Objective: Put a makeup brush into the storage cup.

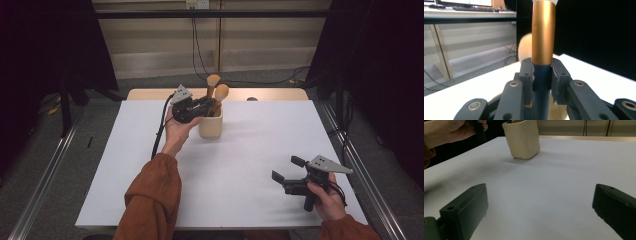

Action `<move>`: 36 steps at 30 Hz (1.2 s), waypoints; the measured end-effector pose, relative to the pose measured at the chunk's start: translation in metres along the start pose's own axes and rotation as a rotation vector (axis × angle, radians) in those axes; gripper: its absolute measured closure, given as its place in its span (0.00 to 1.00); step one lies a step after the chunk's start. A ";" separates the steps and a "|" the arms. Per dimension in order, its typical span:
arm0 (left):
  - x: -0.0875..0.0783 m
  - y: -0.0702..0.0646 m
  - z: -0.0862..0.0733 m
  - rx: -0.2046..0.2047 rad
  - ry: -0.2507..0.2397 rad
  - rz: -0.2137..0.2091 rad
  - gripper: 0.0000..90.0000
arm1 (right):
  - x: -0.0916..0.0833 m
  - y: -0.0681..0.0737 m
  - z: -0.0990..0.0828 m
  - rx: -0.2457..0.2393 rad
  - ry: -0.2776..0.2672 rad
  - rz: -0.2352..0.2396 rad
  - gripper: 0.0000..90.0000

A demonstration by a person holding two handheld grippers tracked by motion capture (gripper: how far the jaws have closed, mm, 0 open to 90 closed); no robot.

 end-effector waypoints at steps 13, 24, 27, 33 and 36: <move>-0.004 0.001 -0.015 -0.024 0.043 0.005 0.82 | 0.000 0.000 0.000 -0.004 0.007 0.002 0.00; 0.001 0.001 -0.024 -0.029 0.093 0.004 0.82 | 0.001 0.001 -0.001 -0.011 0.011 0.007 0.00; 0.001 0.001 -0.025 -0.038 0.095 0.003 0.82 | 0.001 0.001 0.000 -0.008 0.010 0.008 0.00; 0.001 0.000 -0.024 -0.038 0.102 0.014 0.77 | 0.001 0.001 -0.001 -0.008 0.014 0.008 0.00; 0.001 -0.001 -0.023 -0.026 0.108 0.017 0.70 | 0.001 0.001 -0.001 -0.009 0.012 0.005 0.00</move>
Point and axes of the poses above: each handheld gripper's, and its own axes: x roughly forward along the jaws, z roughly out of its top, y roughly to its left, the point moved 2 cm from there along x, roughly forward along the jaws, and after that the axes turned 13 degrees about -z, right-handed, at the moved point
